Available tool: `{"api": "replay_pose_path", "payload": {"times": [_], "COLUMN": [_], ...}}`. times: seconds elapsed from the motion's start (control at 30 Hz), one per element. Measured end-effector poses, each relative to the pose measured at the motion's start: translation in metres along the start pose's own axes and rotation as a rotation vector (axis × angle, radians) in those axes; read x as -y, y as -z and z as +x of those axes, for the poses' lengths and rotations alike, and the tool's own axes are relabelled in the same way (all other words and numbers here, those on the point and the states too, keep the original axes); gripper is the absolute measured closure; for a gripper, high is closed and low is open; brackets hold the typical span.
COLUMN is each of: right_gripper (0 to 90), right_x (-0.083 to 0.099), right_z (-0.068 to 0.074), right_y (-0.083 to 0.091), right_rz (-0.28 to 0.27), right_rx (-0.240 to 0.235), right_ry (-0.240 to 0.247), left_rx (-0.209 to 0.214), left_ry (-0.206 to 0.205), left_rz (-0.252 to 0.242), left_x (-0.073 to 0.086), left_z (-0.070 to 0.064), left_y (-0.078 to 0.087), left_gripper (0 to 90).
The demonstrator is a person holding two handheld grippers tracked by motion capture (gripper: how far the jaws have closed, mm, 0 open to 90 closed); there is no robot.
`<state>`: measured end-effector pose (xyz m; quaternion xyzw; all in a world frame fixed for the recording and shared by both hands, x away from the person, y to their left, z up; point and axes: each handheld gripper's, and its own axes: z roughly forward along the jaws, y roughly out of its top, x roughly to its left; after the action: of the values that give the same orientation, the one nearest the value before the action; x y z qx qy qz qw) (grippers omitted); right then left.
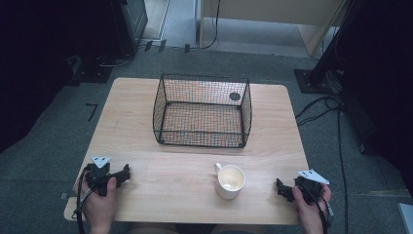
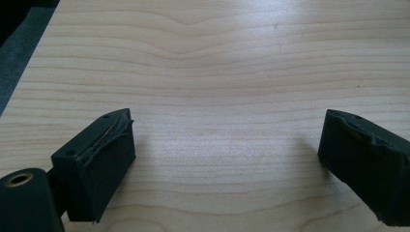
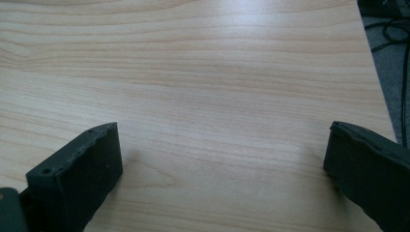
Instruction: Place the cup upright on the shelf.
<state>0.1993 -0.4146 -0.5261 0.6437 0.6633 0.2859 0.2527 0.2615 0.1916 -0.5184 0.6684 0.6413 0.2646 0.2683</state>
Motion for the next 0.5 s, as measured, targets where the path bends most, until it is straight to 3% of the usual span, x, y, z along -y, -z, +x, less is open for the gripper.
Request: {"api": "replay_pose_path", "payload": {"times": [0.23, 0.5], "right_gripper": [0.0, 0.0], "right_x": [-0.007, -0.017], "right_z": [0.008, 0.024], "right_y": [0.012, 0.03], "right_rz": [-0.044, -0.083], "right_rx": [-0.056, -0.099], "right_ry": [-0.018, 0.018], "left_rx": [0.0, 0.0], "left_ry": [-0.001, -0.001], "left_rz": [0.0, 0.0], "left_x": [0.0, 0.0], "left_z": [0.0, 0.0], "left_y": [0.0, 0.0], "left_gripper": [6.3, 6.4]}}
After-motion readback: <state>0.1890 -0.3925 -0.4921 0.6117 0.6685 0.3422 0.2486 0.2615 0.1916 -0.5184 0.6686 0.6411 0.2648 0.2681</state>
